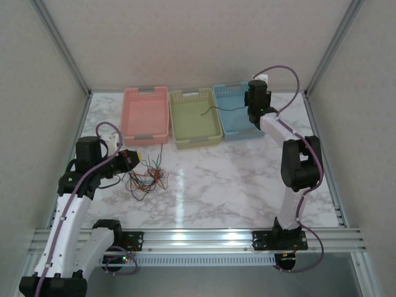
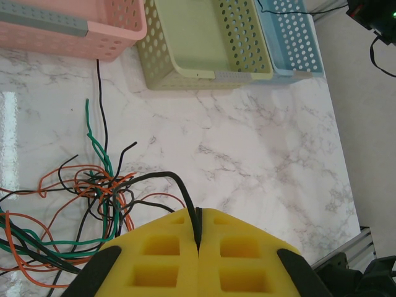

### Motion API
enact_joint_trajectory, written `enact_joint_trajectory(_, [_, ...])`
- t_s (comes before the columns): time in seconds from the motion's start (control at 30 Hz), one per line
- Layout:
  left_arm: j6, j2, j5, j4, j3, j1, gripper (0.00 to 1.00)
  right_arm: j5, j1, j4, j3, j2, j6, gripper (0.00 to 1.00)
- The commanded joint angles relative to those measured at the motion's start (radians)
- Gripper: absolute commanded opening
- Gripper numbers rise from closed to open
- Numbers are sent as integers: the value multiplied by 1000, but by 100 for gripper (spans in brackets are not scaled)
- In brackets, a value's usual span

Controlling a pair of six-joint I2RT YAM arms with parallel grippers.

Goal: Untangle the cables

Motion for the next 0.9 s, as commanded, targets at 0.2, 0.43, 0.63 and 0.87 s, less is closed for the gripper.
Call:
enact_joint_trajectory(0.2, [17,-5,3,4,-13,-8,0,292,-81,-87,29,-27,5,0])
enact_joint_trajectory(0.43, [15,-1,3,7,-12,-8,0,162,-110,-53,-32,-95,33,0])
enact_joint_trajectory(0.63, [15,-5,1,5,-13,-12,0,64,-83,-39,-25,-106,21,0])
enact_joint_trajectory(0.87, [15,-4,0,6,-13,-11,0,-17,-64,-18,2,-92,-43,0])
